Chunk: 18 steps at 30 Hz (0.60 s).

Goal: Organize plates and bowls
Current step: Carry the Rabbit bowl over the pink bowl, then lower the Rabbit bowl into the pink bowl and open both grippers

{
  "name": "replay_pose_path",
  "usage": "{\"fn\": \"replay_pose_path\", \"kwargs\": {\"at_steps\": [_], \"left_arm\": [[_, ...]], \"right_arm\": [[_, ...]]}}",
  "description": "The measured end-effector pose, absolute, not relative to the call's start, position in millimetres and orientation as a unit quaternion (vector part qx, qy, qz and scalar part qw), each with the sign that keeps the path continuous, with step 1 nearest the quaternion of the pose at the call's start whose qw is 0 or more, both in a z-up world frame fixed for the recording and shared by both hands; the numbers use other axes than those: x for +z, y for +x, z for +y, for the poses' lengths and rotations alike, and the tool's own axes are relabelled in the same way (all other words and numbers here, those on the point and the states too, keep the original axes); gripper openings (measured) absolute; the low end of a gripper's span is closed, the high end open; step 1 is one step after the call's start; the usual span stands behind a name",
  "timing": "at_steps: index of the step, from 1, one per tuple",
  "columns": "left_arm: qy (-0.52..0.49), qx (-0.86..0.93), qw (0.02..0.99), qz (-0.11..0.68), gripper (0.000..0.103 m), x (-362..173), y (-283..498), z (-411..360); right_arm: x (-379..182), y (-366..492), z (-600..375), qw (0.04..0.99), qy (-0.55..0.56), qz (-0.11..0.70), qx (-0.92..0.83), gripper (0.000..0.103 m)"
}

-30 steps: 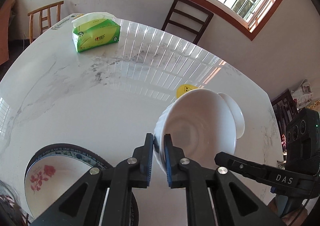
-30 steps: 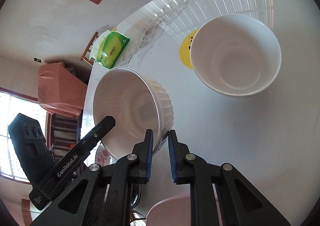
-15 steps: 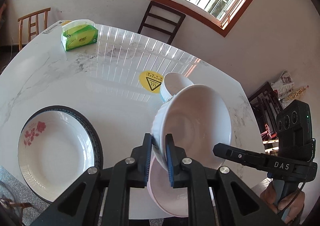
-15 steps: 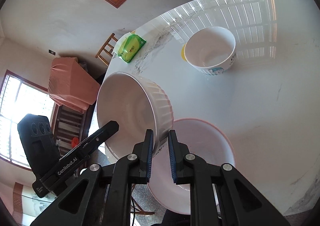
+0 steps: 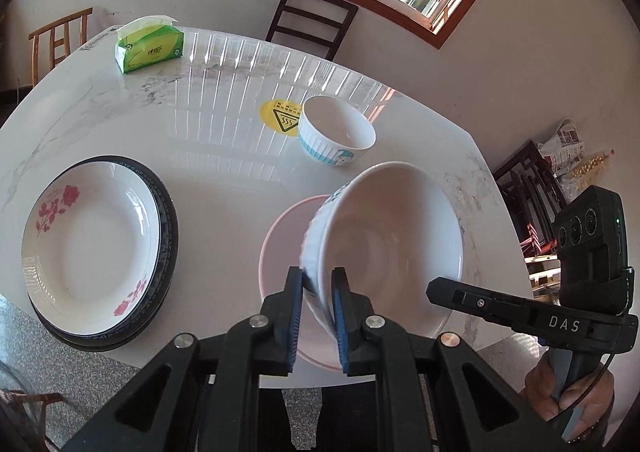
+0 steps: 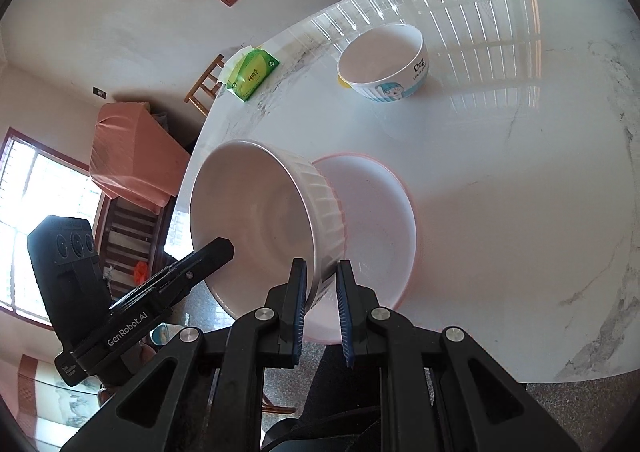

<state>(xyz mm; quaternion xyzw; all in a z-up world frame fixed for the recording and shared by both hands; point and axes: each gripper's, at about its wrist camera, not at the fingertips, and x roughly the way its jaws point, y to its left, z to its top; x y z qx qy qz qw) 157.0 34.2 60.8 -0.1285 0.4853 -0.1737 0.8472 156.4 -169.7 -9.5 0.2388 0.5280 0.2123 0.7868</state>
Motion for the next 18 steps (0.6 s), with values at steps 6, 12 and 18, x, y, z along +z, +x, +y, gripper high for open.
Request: {"fn": "replay_pose_path", "kwargs": {"at_steps": [6,12,18], "left_arm": [[-0.125,-0.171,0.839,0.5,0.015,48,155,28],[-0.12,-0.17,0.836,0.508,0.015,40,155,22],[-0.106,-0.166,0.839,0.507,0.015,37,154,16]], "right_arm": [[-21,155,-175,0.781,0.244,0.536,0.207,0.015],[-27,156,-178,0.779,0.245,0.54,0.202,0.015],[-32,155,-177,0.779,0.242,0.544,0.2,0.015]]}}
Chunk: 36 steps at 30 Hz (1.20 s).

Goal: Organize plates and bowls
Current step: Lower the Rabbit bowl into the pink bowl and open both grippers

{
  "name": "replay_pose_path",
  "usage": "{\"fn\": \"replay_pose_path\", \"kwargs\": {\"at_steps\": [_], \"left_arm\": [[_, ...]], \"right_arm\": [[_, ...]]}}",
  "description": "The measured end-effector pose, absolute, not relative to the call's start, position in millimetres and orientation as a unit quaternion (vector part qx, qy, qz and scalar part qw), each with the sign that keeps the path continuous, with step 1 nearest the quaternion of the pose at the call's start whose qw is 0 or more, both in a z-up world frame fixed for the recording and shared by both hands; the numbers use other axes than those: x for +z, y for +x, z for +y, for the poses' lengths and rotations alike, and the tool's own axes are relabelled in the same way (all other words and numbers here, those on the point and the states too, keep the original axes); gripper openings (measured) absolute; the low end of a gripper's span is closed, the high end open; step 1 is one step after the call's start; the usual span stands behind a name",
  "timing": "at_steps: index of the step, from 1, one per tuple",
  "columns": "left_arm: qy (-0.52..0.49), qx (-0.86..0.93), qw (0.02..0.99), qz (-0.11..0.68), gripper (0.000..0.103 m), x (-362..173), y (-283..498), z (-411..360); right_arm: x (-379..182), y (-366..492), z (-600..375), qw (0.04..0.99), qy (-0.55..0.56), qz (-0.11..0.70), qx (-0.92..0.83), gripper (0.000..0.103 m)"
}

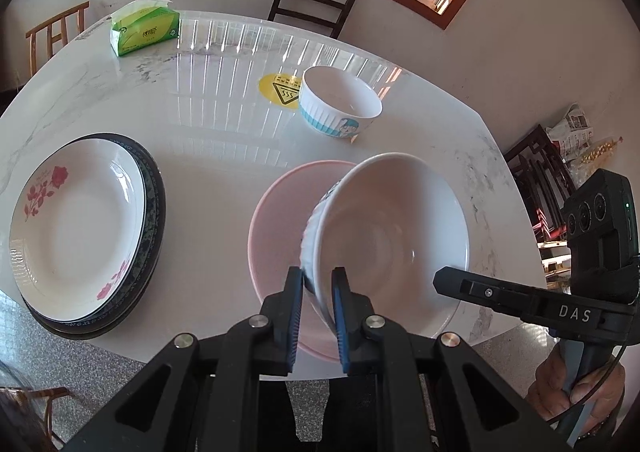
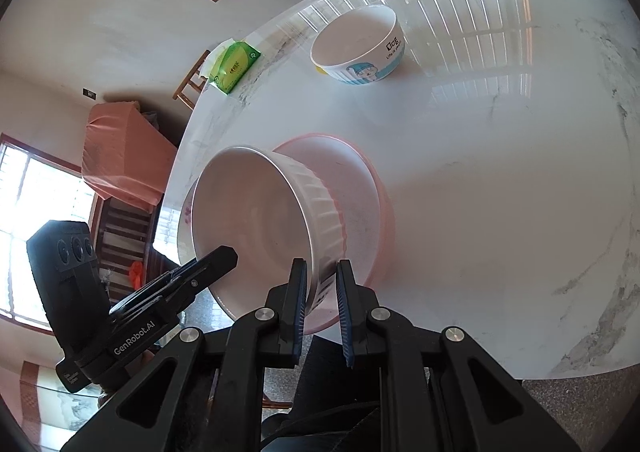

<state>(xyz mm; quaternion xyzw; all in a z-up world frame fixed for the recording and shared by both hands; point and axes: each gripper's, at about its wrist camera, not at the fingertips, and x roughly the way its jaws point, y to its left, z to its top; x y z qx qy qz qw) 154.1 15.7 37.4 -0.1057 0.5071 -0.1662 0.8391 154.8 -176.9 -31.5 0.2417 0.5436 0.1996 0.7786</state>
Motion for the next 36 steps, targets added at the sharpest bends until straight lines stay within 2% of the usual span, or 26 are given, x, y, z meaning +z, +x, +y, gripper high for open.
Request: {"fn": "replay_pose_path", "kwargs": {"at_steps": [36], "left_arm": [[-0.039,-0.139,0.862,0.485,0.015,20,152,-1]], "right_arm": [[-42,157,-173,0.778,0.235,0.55,0.193,0.016]]}}
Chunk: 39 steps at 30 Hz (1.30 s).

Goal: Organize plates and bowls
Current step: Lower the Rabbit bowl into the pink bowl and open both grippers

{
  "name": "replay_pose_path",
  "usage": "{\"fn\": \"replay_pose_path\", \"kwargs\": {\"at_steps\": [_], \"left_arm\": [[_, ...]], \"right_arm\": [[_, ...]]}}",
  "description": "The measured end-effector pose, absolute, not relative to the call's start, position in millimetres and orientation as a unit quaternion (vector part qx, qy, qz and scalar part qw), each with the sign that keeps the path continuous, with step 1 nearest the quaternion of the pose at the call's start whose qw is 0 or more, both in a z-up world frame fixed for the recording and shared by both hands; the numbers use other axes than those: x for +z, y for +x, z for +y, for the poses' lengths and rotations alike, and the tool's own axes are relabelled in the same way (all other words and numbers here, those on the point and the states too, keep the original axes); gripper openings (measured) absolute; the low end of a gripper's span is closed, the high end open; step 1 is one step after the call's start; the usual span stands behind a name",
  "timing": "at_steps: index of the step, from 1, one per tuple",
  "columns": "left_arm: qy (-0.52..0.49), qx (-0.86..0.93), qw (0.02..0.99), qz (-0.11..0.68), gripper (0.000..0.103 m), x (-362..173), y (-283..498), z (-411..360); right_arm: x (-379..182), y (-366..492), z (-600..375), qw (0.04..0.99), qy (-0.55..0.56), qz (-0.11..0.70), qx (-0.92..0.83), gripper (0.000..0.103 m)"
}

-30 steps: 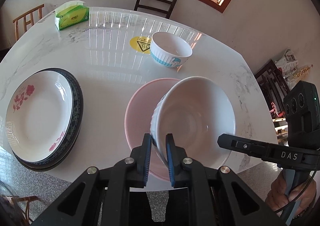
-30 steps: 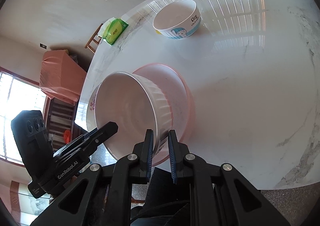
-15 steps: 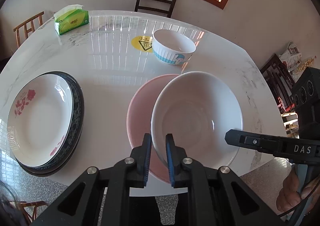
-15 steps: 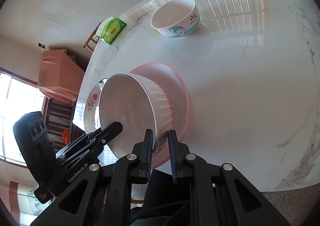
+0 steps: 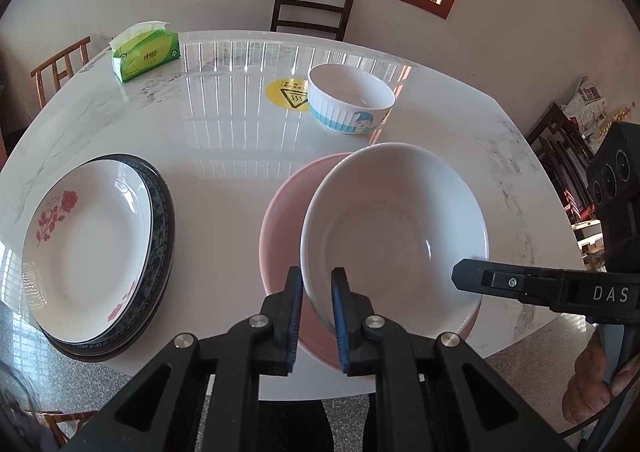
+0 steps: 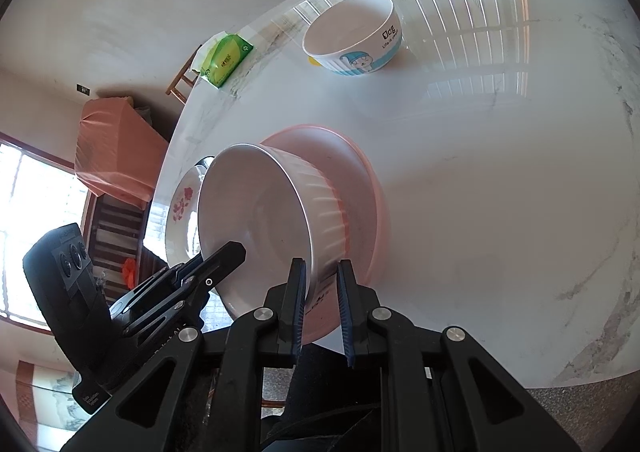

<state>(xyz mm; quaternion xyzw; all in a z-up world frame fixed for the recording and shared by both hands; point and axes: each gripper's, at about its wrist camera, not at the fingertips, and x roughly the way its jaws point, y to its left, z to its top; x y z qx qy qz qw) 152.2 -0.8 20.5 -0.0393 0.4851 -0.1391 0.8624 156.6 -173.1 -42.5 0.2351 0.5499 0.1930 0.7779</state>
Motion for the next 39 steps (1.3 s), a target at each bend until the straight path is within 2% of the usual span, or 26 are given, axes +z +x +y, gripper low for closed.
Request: {"fn": "replay_pose_path", "kwargs": {"at_steps": [35,39], "left_arm": [[-0.015,-0.127,0.871,0.475,0.016,20.1,151.7,-6.1],[-0.012,-0.128,0.87,0.476,0.019,20.0,152.1,-7.1]], "right_arm": [[-43.7,158.6,-174.0,0.785,0.229,0.543,0.192,0.017],[-43.4,158.7,-173.7,0.786,0.227,0.542,0.192,0.017]]}}
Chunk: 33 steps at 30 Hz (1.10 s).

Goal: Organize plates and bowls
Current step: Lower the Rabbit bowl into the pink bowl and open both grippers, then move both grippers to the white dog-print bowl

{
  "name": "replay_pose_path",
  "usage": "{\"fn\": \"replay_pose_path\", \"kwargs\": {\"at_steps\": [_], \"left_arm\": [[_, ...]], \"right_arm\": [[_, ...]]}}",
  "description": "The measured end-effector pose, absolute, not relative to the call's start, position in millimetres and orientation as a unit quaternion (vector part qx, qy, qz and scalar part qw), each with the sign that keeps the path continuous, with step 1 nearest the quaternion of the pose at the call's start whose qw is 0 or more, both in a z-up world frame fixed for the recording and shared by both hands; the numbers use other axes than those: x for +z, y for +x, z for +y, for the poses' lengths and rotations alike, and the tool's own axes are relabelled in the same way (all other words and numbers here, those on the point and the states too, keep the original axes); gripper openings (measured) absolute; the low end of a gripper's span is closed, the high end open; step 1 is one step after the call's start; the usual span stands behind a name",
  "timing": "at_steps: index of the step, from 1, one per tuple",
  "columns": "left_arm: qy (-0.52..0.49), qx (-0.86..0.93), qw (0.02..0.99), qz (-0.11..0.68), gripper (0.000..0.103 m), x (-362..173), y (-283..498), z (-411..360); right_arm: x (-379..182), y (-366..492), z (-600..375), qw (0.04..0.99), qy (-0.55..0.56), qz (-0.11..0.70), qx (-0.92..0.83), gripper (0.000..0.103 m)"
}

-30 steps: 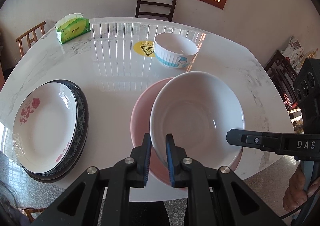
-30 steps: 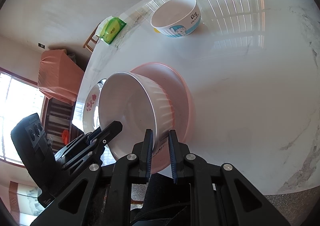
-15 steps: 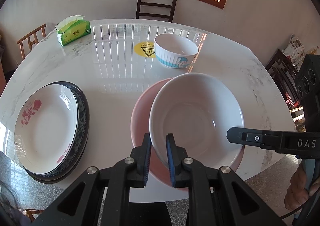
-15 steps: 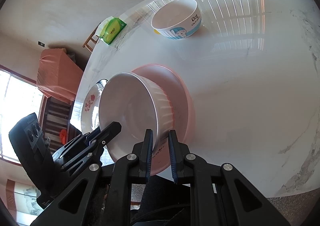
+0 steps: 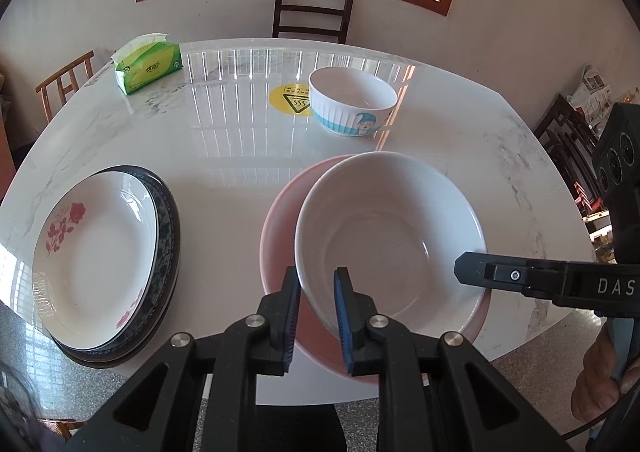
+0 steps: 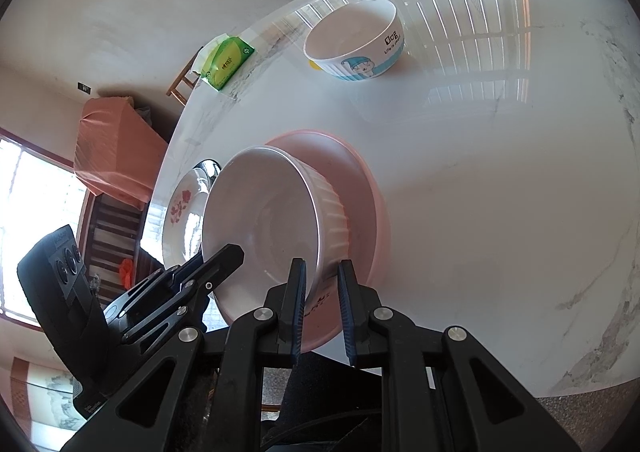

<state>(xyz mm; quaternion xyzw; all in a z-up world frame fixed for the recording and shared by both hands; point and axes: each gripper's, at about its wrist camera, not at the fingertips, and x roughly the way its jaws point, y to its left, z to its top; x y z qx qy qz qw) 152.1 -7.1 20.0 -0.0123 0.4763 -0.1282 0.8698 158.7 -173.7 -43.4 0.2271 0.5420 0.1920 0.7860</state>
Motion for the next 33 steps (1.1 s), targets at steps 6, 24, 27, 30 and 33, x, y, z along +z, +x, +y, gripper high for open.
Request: {"fn": "replay_pose_path", "kwargs": {"at_steps": [6,24,27,30,33], "left_arm": [[-0.019,-0.13,0.87,0.476,0.024,23,154,-3],[-0.024,-0.144,0.89,0.432,0.035,62,164,5],[-0.029,-0.149,0.886,0.437,0.036,63,171,4],[-0.018,-0.145,0.887,0.437,0.037,64,181,1],[-0.015,-0.145,0.883,0.446,0.037,65,194,-2]], "right_arm": [[-43,158,-172,0.789,0.222,0.54,0.191,0.017],[-5,152,-193,0.849,0.157,0.469,0.188,0.034],[-5,155,-201,0.858,0.145,0.459,0.177,0.035],[-8,162,-211,0.863,0.141,0.457,0.163,0.038],[-14,176,-222,0.863,0.144,0.463,0.144,0.052]]}}
